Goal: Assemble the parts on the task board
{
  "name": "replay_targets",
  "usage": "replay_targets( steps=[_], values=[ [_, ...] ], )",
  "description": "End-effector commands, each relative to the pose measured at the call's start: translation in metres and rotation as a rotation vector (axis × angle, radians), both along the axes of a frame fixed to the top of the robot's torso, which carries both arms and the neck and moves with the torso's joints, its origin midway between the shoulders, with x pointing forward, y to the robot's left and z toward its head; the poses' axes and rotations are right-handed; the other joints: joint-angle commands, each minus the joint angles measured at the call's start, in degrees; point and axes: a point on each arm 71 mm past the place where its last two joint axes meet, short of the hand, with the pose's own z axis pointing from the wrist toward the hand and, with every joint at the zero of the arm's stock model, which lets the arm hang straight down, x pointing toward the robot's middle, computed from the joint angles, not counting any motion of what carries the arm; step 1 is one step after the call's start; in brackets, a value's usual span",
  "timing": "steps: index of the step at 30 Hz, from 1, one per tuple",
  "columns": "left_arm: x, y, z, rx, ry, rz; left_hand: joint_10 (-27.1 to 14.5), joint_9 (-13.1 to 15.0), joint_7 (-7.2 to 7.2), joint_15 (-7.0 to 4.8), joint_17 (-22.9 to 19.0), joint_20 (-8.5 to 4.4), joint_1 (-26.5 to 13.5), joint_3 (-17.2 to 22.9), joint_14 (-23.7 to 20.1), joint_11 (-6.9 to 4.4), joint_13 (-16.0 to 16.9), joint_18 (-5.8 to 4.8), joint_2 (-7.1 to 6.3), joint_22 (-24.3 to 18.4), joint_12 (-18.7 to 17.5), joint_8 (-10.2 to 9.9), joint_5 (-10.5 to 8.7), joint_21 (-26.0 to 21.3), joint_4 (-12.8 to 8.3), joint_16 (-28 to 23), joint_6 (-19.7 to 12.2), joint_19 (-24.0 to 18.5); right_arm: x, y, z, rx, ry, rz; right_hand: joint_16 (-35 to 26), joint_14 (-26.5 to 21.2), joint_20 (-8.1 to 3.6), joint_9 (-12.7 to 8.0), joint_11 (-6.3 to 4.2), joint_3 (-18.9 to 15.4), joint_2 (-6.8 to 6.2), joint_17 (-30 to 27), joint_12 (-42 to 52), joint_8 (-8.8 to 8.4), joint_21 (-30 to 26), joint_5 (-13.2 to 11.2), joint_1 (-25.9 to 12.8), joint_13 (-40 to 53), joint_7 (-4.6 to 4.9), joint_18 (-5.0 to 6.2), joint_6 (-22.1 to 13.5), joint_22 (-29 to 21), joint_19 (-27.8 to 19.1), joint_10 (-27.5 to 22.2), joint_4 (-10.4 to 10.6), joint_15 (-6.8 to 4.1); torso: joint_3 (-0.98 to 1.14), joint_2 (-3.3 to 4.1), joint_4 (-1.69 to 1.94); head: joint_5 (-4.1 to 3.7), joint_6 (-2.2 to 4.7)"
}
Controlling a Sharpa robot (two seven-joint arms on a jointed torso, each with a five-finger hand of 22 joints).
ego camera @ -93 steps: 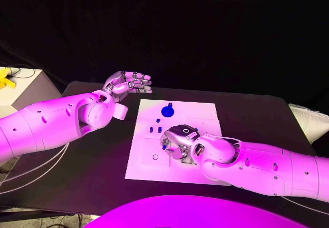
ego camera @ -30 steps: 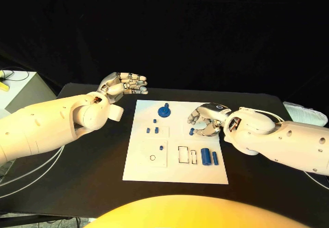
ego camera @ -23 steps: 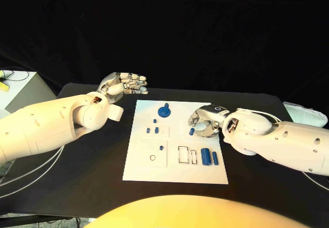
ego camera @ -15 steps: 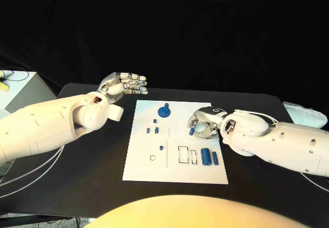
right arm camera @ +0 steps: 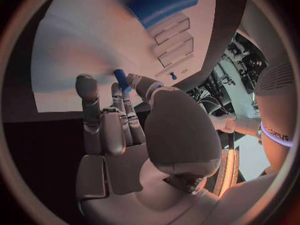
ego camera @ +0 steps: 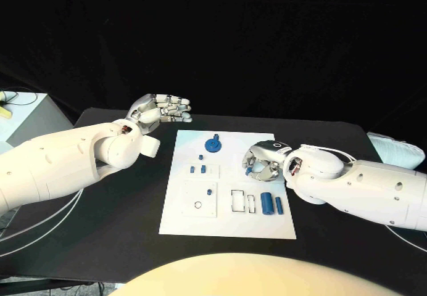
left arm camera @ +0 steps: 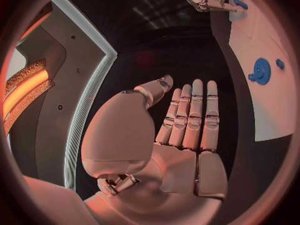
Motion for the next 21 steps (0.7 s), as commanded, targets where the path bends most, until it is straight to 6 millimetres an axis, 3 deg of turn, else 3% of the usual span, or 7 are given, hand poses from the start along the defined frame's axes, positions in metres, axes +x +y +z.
replay_targets(
  steps=[1, 5, 7, 13, 21],
  values=[
    [-0.0005, -0.002, 0.0014, -0.011, -0.004, -0.016, -0.3, -0.1, -0.05, 0.1, 0.1, 0.1, 0.0, -0.3, -0.4, -0.02, 0.0, 0.56, 0.37, 0.1, 0.4, 0.3, 0.25, 0.2, -0.1, 0.3, -0.3, -0.2, -0.0004, 0.0009, -0.0005, -0.002, -0.018, -0.007, 0.3, 0.9, -0.18, 0.1, 0.02, 0.3, 0.62, 0.1, 0.4, 0.37, 0.2, 0.4, 0.0, 0.1, -0.14, -0.26, 0.7, 0.2, 0.4, 0.7, 0.2, -0.36, -0.01, 0.02, 0.0, 0.04, 0.0],
    [-0.0006, -0.0018, 0.0015, -0.011, -0.004, -0.016, -0.3, -0.1, -0.05, 0.1, 0.1, 0.1, 0.0, -0.3, -0.4, -0.02, 0.0, 0.56, 0.37, 0.1, 0.4, 0.3, 0.25, 0.2, -0.1, 0.3, -0.3, -0.2, -0.0006, 0.0018, 0.0004, 0.008, -0.033, -0.014, 0.4, 1.0, -0.43, 0.5, -0.44, 0.9, 1.31, 0.3, 1.1, 1.23, 0.5, 0.4, 0.3, 0.3, -0.57, -0.31, 1.9, 0.6, 0.7, 2.1, 0.4, -0.75, -0.02, 0.01, -0.01, 0.01, 0.0],
    [-0.0007, -0.0017, 0.0015, -0.01, -0.004, -0.016, -0.3, -0.1, -0.05, 0.1, 0.1, 0.1, 0.0, -0.3, -0.4, -0.02, 0.0, 0.56, 0.37, 0.1, 0.4, 0.3, 0.25, 0.2, -0.1, 0.3, -0.3, -0.2, -0.0009, 0.0022, 0.0009, 0.014, -0.04, -0.018, 0.5, 1.0, -0.8, 0.8, -0.88, 1.8, 1.96, 0.4, 1.5, 1.97, 0.8, -2.5, 0.9, 0.4, -0.96, -0.38, 2.7, 1.1, 0.9, 3.1, 0.3, -1.13, -0.01, 0.01, 0.02, 0.04, 0.0],
    [-0.0007, -0.0014, 0.0015, -0.01, -0.004, -0.015, -0.3, -0.1, -0.05, 0.1, 0.1, 0.1, 0.0, -0.3, -0.4, -0.02, 0.0, 0.56, 0.37, 0.1, 0.4, 0.3, 0.25, 0.2, -0.1, 0.3, -0.3, -0.2, -0.0004, 0.0012, 0.0021, 0.011, -0.068, -0.031, 0.9, 1.4, -1.61, 1.9, -1.87, 3.7, 3.77, 1.7, 2.4, 4.0, 2.7, -4.7, 3.0, 0.9, -1.66, -0.72, 4.5, 3.1, 1.8, 5.7, -1.2, -1.99, -0.04, -0.03, 0.03, 0.03, 0.0],
    [-0.0007, -0.0015, 0.0015, -0.01, -0.004, -0.016, -0.3, -0.1, -0.05, 0.1, 0.1, 0.1, 0.0, -0.3, -0.4, -0.02, 0.0, 0.56, 0.37, 0.1, 0.4, 0.3, 0.25, 0.2, -0.1, 0.3, -0.3, -0.2, -0.0032, 0.0023, 0.0056, 0.029, -0.102, -0.032, 1.0, 1.5, -1.96, 2.5, -2.16, 4.8, 3.98, 1.9, 2.8, 4.88, 4.4, -5.1, 4.0, 1.3, -1.77, -1.02, 4.9, 4.9, 2.3, 7.1, -2.7, -2.26, 0.01, -0.03, 0.0, 0.15, 0.0]
  ],
)
